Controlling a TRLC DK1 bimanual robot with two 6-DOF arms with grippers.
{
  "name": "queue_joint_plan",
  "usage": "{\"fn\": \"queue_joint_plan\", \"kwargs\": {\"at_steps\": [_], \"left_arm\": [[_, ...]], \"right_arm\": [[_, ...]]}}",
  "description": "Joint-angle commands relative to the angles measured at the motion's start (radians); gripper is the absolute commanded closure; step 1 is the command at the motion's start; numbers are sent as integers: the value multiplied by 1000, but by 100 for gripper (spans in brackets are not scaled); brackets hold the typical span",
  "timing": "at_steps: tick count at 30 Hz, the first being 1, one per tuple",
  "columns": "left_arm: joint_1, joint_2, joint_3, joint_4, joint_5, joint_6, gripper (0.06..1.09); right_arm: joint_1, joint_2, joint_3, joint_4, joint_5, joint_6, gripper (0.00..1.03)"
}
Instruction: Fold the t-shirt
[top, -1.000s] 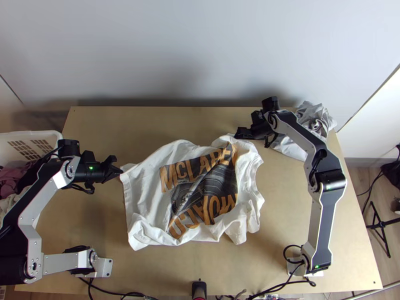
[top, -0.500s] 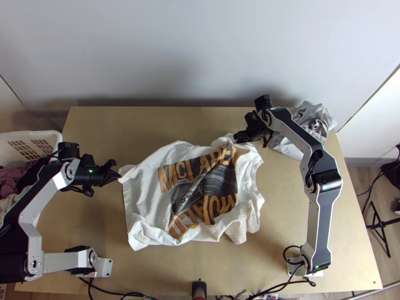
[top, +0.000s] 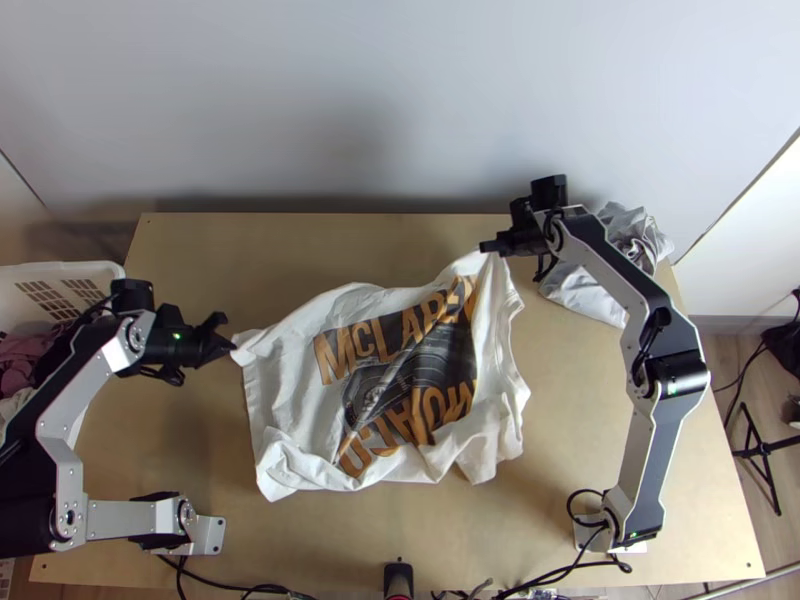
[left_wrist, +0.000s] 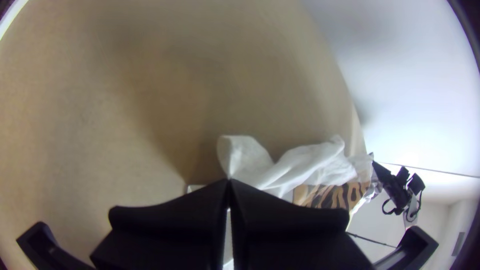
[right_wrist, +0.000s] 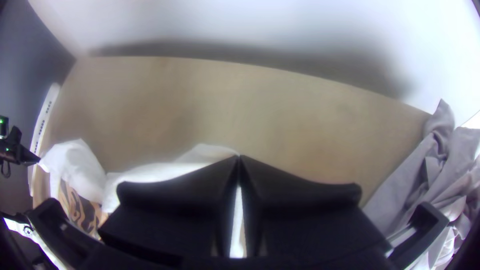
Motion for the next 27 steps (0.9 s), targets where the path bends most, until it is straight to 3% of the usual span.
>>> {"fn": "queue_joint_plan", "kwargs": {"at_steps": [1,6,17,21,27], "left_arm": [[54,42,113,9,-3,-100,100],[91,77,244,10,-9,-187,100],[-6,194,354,44,-20,-224,100],[-32,189,357,32,-17,-210,100],[-78,30,320,-142,17,-106,100]], "right_arm": [[-42,-46,2,54,11,32,97],[-70,-78,4,83,14,61,98],[-44,-109,-25,108,31,124,98],[-32,-193,-114,108,29,128,98],[-7,-435,-309,120,1,141,98]]}}
